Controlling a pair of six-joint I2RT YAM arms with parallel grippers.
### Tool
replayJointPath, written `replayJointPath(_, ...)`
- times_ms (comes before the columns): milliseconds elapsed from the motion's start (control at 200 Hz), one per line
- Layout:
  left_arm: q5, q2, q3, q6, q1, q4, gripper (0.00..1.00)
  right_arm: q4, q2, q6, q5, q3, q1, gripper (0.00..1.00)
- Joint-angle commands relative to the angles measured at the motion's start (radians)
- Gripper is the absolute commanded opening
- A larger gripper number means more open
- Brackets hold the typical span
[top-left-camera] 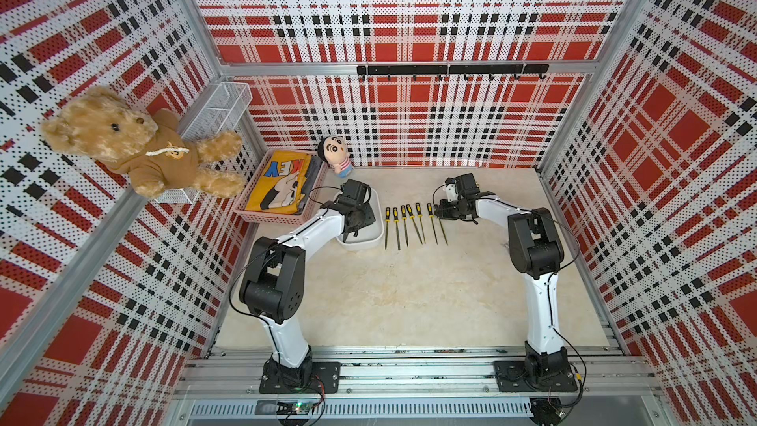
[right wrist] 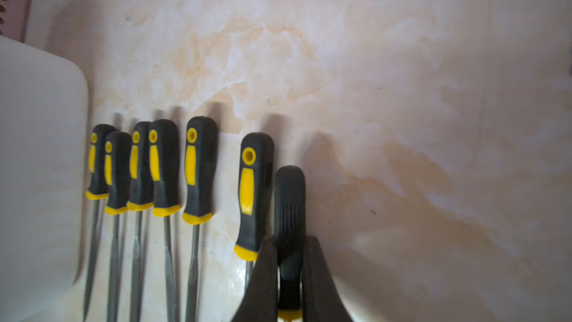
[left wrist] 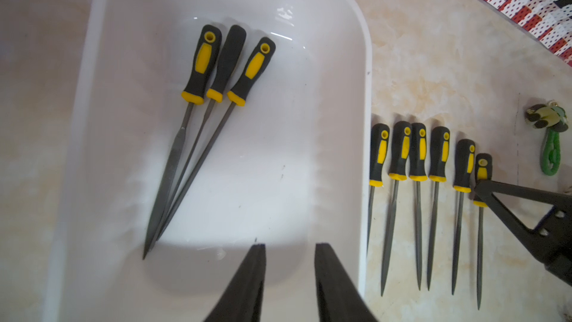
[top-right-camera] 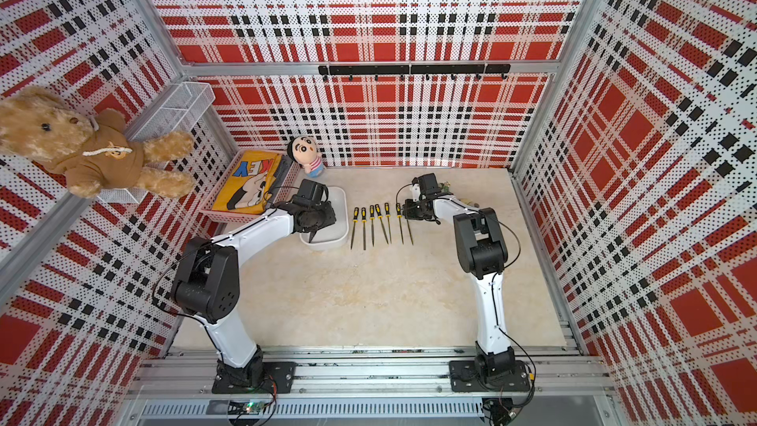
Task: Take the file tool out of the storage box
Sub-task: Adjust the file tool at the center of the board.
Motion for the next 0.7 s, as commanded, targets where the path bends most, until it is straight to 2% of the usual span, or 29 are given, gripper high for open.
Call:
replayJointPath(0, -0.008, -0.030, -0.017, 0.011, 0.007, 0.011, 0.35, 0.100, -0.041, 0.062, -0.159, -0.014, -0.038, 0.00)
replayJointPath(40, -0.008, -0.028, -0.016, 0.010, 0.007, 0.011, 0.35, 0.096, -0.033, 0.064, -0.170, -0.014, -0.042, 0.00)
replayJointPath(75, -0.008, -0.028, -0.016, 0.010, 0.007, 0.010, 0.35, 0.095, -0.027, 0.064, -0.172, -0.014, -0.045, 0.04)
replayJointPath(95, -0.007, -0.027, -0.016, 0.010, 0.007, 0.010, 0.35, 0.094, -0.024, 0.063, -0.174, -0.015, -0.046, 0.11)
replayJointPath(125, -0.007, -0.026, -0.016, 0.009, 0.007, 0.011, 0.35, 0.087, -0.019, 0.062, -0.170, -0.009, -0.046, 0.29)
replayJointPath(150, -0.006, -0.027, -0.016, 0.008, 0.007, 0.010, 0.35, 0.076, -0.015, 0.060, -0.159, -0.001, -0.046, 0.39)
replayJointPath(256, -0.005, -0.027, -0.016, 0.006, 0.007, 0.010, 0.35, 0.018, 0.011, 0.049, -0.098, 0.036, -0.047, 0.55)
replayJointPath(456, -0.008, -0.030, -0.017, 0.007, 0.005, 0.011, 0.35, -0.011, -0.015, 0.028, 0.029, 0.037, -0.049, 0.57)
replayJointPath(531, -0.008, -0.029, -0.016, 0.007, 0.005, 0.011, 0.35, -0.017, -0.030, 0.013, 0.046, 0.032, -0.045, 0.53)
replayJointPath(636, -0.006, -0.027, -0.013, 0.007, 0.005, 0.011, 0.35, -0.037, -0.043, -0.021, 0.071, 0.038, -0.026, 0.41)
replayJointPath(691, -0.006, -0.026, -0.012, 0.005, 0.004, 0.011, 0.35, -0.041, -0.046, -0.029, 0.088, 0.042, -0.014, 0.39)
